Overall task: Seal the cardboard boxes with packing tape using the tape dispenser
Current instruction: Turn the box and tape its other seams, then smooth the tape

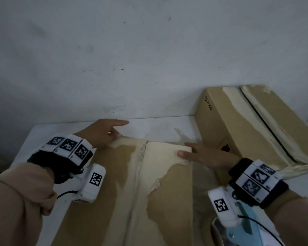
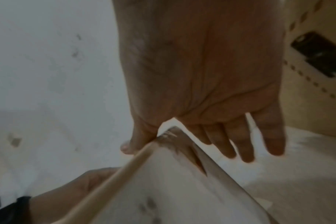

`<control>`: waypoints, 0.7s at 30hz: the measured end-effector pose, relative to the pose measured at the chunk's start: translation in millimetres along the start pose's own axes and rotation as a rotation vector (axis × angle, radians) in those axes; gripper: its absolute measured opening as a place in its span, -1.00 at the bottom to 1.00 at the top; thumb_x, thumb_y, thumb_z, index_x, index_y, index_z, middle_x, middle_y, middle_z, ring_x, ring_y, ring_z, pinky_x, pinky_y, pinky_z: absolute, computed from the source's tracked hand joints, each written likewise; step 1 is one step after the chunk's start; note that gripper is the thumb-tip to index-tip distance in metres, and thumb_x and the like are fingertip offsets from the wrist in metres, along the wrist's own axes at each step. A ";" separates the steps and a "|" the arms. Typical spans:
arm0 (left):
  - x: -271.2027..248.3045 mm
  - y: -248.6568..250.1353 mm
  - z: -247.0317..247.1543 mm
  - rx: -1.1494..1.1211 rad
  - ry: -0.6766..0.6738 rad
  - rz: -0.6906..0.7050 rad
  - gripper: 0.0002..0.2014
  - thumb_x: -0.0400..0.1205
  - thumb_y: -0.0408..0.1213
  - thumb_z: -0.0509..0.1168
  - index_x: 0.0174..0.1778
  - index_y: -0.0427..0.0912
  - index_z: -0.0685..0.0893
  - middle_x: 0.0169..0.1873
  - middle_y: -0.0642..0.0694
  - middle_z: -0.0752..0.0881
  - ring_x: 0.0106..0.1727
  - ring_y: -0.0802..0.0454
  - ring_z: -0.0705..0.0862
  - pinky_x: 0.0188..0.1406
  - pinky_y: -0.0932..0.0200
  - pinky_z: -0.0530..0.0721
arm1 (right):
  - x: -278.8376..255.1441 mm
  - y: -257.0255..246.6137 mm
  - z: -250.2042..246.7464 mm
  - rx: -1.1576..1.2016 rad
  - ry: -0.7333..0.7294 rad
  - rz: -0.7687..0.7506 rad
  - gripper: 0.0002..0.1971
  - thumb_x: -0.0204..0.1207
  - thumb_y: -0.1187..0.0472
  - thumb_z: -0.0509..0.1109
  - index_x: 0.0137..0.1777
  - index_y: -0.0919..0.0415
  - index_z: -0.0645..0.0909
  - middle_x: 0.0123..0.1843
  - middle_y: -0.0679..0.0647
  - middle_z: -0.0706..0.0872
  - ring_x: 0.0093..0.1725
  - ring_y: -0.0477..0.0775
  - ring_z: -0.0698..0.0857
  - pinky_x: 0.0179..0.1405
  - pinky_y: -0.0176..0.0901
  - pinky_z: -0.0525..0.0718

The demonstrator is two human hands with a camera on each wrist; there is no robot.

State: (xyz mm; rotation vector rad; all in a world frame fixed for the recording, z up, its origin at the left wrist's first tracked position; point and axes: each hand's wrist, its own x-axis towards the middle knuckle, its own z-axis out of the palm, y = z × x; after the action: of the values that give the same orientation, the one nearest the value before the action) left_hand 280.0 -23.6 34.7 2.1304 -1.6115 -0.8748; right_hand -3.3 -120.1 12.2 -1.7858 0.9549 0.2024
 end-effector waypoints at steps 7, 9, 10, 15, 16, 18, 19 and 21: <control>-2.6 3.0 -4.7 0.132 -0.041 -0.128 -0.37 0.59 -0.06 0.26 0.57 -0.11 0.24 0.48 -0.12 0.44 0.47 -0.05 0.43 0.43 0.09 0.36 | -8.5 -1.3 7.5 -0.232 0.367 -0.199 -0.38 0.42 0.02 0.46 0.46 0.14 0.41 0.45 0.02 0.50 0.35 -0.09 0.45 0.19 -0.41 0.34; -0.5 3.1 -4.4 0.111 -0.067 -0.156 -0.35 0.57 -0.12 0.32 0.56 -0.12 0.26 0.31 -0.15 0.61 0.33 -0.05 0.55 0.34 0.10 0.46 | -5.5 1.2 11.0 -0.215 0.371 -0.233 -0.45 0.45 0.11 0.46 0.43 0.17 0.45 0.39 0.06 0.58 0.27 -0.15 0.49 0.13 -0.51 0.33; 0.5 3.1 -3.7 0.114 -0.072 -0.151 -0.36 0.57 -0.15 0.33 0.55 -0.12 0.27 0.22 -0.14 0.66 0.26 -0.05 0.59 0.31 0.10 0.49 | -4.1 2.2 11.5 -0.185 0.367 -0.233 -0.45 0.45 0.12 0.46 0.44 0.17 0.44 0.37 0.08 0.60 0.26 -0.14 0.51 0.16 -0.48 0.37; 5.8 4.9 -4.4 0.145 -0.085 -0.113 -0.34 0.56 -0.22 0.36 0.57 -0.03 0.24 0.21 -0.11 0.67 0.19 -0.03 0.62 0.27 0.09 0.52 | 1.6 1.2 4.2 -0.231 0.253 -0.191 -0.45 0.53 0.08 0.36 0.49 0.21 0.37 0.46 0.13 0.50 0.40 0.03 0.49 0.42 -0.10 0.43; 5.5 4.6 -4.2 0.142 -0.086 -0.104 -0.34 0.56 -0.24 0.36 0.57 -0.01 0.24 0.26 -0.10 0.64 0.16 -0.02 0.62 0.26 0.10 0.53 | 2.3 0.3 3.9 -0.268 0.227 -0.174 -0.45 0.56 0.06 0.33 0.51 0.20 0.34 0.49 0.12 0.47 0.42 0.04 0.47 0.43 -0.09 0.41; 5.0 4.7 -3.7 0.107 -0.079 -0.090 -0.34 0.55 -0.27 0.37 0.55 0.00 0.26 0.32 -0.09 0.60 0.12 0.02 0.63 0.24 0.13 0.53 | 1.9 -2.1 3.2 -0.317 0.196 -0.137 -0.44 0.59 0.04 0.27 0.54 0.18 0.26 0.53 0.11 0.41 0.47 0.05 0.40 0.44 -0.13 0.35; 4.4 5.4 -3.1 0.098 -0.076 -0.083 -0.36 0.55 -0.28 0.36 0.54 0.00 0.29 0.34 -0.09 0.58 0.14 0.02 0.62 0.24 0.16 0.51 | 0.7 -4.0 3.3 -0.329 0.184 -0.118 -0.43 0.60 0.04 0.25 0.56 0.17 0.22 0.55 0.11 0.37 0.49 0.06 0.37 0.44 -0.13 0.32; 2.0 7.9 -1.8 0.122 -0.081 -0.073 -0.43 0.58 -0.28 0.32 0.52 -0.04 0.33 0.39 -0.11 0.54 0.29 0.00 0.58 0.29 0.20 0.44 | -2.8 -8.0 4.8 -0.338 0.162 -0.092 -0.42 0.63 0.04 0.20 0.59 0.14 0.11 0.59 0.13 0.28 0.55 0.10 0.27 0.50 -0.07 0.25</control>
State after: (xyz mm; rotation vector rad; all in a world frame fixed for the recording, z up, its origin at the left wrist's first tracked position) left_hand 275.6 -28.1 40.2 2.2777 -1.6757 -0.9178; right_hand 1.8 -113.5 17.4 -2.1790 0.9931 0.1699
